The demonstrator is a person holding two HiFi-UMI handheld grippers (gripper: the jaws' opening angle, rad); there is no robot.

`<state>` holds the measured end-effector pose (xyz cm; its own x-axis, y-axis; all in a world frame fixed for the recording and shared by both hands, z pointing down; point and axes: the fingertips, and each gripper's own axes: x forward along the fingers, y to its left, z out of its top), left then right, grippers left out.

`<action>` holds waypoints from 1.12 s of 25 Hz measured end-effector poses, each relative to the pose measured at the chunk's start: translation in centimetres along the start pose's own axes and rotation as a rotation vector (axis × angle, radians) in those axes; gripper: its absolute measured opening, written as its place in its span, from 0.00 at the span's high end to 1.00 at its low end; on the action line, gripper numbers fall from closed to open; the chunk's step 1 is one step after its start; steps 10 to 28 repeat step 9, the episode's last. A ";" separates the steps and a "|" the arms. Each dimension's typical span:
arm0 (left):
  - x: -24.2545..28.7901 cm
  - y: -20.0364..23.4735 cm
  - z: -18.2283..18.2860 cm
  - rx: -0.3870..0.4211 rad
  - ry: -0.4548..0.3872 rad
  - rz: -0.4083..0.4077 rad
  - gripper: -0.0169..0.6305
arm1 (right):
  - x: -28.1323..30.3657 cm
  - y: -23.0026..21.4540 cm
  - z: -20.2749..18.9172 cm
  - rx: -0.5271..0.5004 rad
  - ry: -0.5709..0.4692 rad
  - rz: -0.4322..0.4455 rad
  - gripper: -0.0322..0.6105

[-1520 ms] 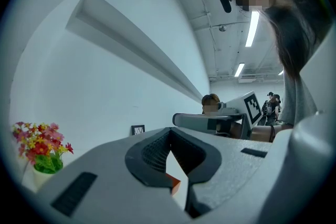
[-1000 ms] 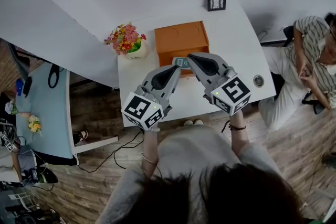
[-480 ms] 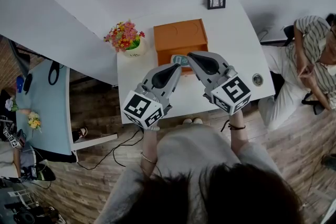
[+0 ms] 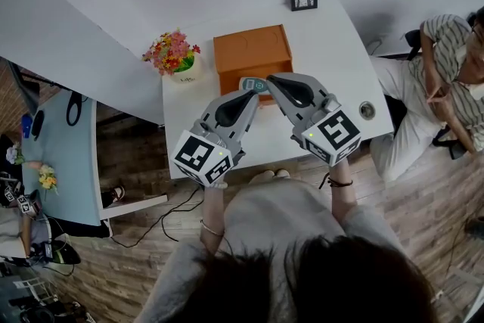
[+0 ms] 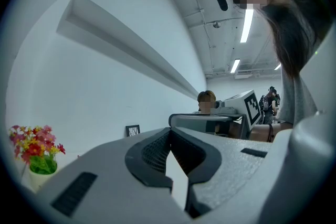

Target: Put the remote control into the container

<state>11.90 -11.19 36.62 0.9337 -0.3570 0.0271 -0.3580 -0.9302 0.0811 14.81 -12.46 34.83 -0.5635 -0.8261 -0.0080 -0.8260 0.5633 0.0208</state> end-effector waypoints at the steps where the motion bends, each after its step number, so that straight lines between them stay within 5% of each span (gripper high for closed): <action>1: 0.0 -0.1 0.1 0.007 -0.002 0.000 0.97 | -0.2 0.0 0.0 -0.004 -0.005 -0.001 0.95; 28: -0.6 -0.4 -0.4 0.009 -0.001 0.016 0.97 | -0.5 0.9 -0.3 -0.017 -0.017 0.008 0.95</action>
